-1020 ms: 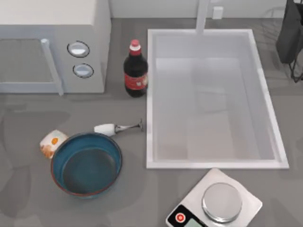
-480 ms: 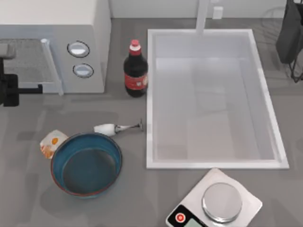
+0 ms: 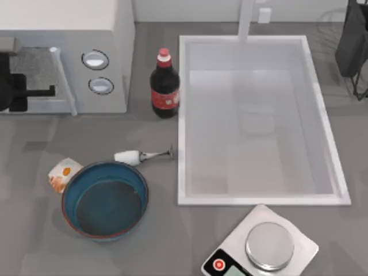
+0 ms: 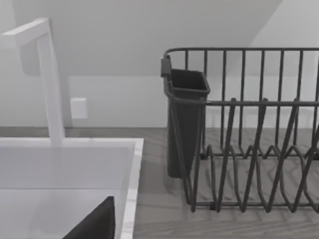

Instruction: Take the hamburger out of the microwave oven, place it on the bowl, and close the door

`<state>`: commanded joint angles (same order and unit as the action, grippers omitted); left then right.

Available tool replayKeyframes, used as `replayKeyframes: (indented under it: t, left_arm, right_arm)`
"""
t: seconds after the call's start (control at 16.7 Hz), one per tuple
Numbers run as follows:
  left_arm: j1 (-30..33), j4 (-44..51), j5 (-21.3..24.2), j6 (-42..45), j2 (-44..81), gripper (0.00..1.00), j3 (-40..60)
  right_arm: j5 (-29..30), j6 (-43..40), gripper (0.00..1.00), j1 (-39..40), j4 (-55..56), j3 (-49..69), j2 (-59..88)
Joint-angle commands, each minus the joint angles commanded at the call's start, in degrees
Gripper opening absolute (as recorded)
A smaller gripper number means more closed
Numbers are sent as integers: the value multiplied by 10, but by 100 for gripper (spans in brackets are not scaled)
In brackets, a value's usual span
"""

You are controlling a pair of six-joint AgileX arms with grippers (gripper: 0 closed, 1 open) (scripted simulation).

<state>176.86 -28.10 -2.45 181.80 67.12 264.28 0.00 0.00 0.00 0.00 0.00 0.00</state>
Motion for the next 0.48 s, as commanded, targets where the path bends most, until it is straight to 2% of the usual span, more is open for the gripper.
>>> replayKeyframes:
  t: [0.24,0.48]
  left_arm:
    - [4,-33,4,-2,-85,0,-131]
    - [7,-50,5,-2,-129,0,-181]
  right_arm:
    - [0,0,100,0,0,0,0]
    - [0,0,100,0,0,0,0]
